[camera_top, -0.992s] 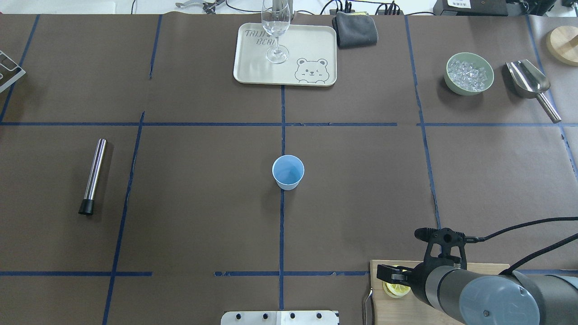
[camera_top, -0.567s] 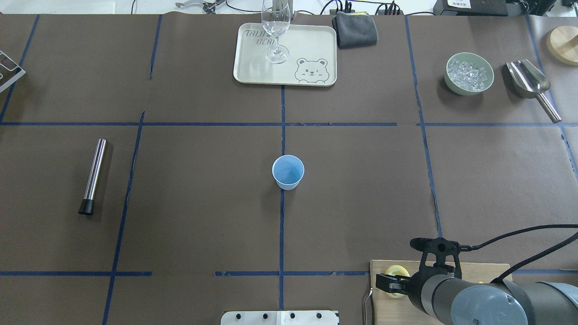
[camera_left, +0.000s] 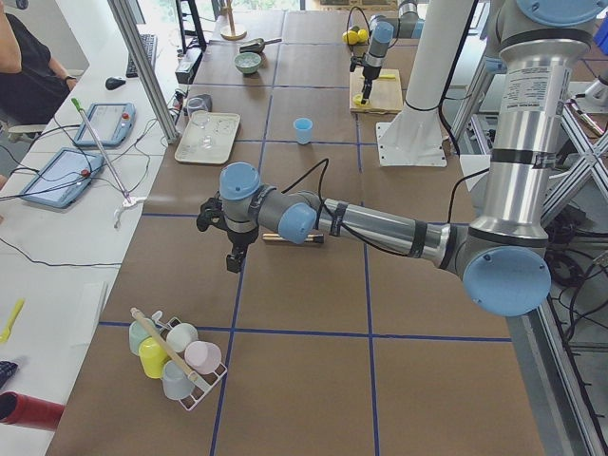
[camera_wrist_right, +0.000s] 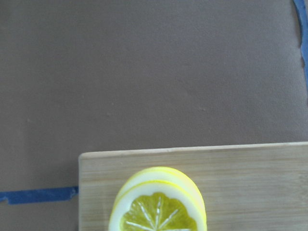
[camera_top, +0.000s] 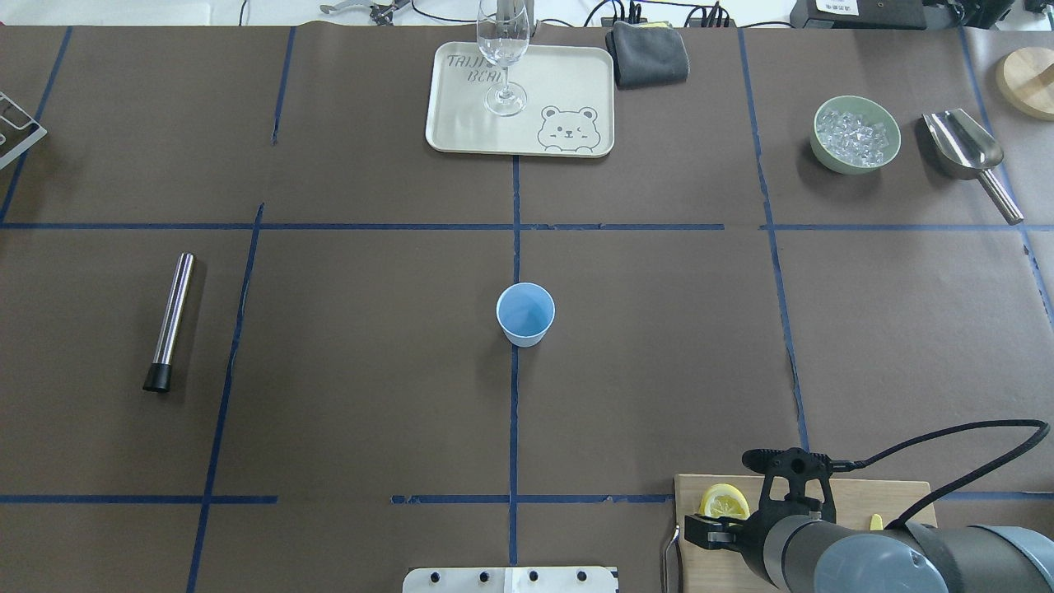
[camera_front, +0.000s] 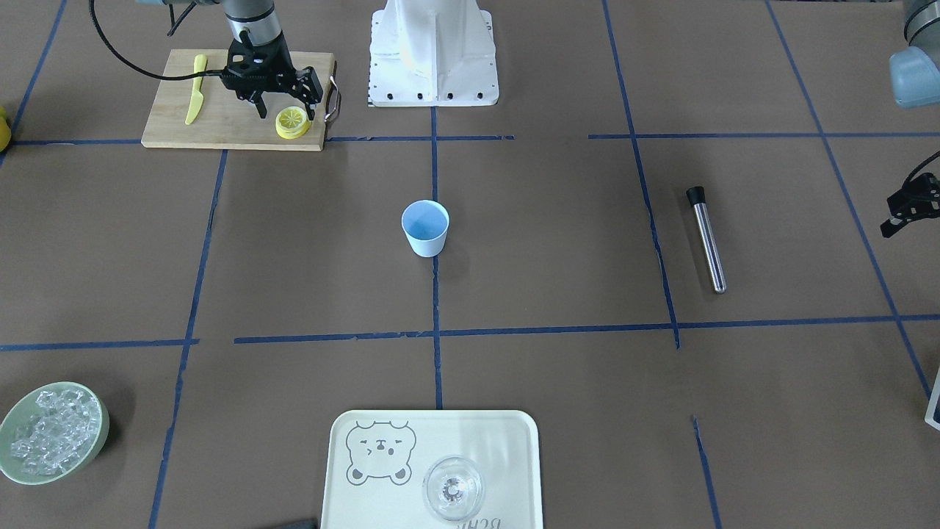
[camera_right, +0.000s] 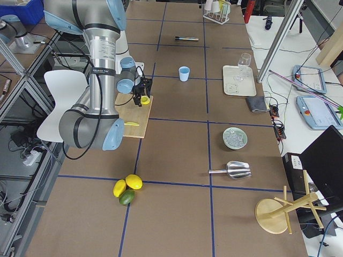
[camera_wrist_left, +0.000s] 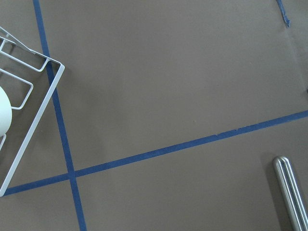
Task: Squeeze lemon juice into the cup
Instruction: 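Grasp the top lemon slice with the right gripper and lift it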
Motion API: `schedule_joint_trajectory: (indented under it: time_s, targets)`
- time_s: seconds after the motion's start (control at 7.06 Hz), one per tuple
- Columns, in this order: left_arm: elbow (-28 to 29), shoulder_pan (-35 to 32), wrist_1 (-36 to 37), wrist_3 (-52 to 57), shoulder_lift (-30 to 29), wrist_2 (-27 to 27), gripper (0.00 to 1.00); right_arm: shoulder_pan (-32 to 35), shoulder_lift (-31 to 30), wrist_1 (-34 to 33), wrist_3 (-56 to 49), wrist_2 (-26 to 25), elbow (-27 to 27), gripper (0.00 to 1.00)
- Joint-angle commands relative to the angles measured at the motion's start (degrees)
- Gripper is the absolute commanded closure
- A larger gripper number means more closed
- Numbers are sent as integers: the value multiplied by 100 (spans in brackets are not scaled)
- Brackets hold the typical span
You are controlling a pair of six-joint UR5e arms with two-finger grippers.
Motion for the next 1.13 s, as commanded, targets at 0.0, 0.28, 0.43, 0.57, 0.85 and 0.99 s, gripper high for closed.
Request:
schedule_joint_trajectory:
  time_s: [0.0, 0.28, 0.43, 0.57, 0.85, 0.99]
  targets:
    - [0, 0, 0, 0, -1, 0, 0, 2, 7, 0, -1, 27, 9, 7]
    - [-9, 0, 0, 9, -1, 0, 0, 20, 16, 0, -1, 62, 44, 43]
    - [-1, 0, 0, 9, -1, 9, 0, 29, 7, 0, -10, 80, 53, 54]
    - [0, -9, 0, 9, -1, 0, 0, 29, 7, 0, -10, 80, 62, 60]
    - [0, 0, 0, 0, -1, 0, 0, 46, -2, 0, -10, 71, 123, 61]
    - [-9, 0, 9, 0, -1, 0, 0, 64, -28, -9, -10, 71, 211, 61]
